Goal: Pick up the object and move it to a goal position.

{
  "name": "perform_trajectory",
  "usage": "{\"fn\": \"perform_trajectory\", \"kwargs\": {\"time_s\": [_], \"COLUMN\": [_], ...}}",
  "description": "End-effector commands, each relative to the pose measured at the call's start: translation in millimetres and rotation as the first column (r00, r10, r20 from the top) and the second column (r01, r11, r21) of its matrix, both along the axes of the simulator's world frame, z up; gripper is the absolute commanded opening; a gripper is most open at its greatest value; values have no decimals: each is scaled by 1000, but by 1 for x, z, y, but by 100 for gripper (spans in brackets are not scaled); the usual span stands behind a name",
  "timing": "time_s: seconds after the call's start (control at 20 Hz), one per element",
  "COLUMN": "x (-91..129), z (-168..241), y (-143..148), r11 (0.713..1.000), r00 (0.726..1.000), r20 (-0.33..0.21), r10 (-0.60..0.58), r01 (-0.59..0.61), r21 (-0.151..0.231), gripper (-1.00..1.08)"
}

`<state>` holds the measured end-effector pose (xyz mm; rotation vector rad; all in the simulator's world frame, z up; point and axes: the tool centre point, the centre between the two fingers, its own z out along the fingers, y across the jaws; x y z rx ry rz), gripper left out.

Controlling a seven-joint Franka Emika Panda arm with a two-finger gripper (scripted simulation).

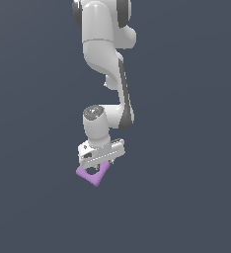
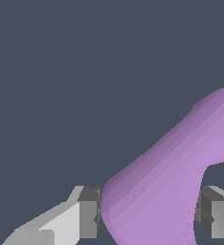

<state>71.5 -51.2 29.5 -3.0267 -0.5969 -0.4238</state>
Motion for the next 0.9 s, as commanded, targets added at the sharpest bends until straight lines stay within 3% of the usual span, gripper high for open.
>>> {"fn": "perform_trajectory", "kwargs": {"time_s": [0.0,0.4,0.85], "x": [1,4,11], "z": [4,45,136], "y": [0,-4,-11], "r11": [1000,1000,1000], "r00": [1000,1000,1000], "r20": [1,1,1], "r10": [0,0,1], "r01": [0,0,-1], "r21": [0,-1,-1], "gripper": [-100,-100,-100]}}
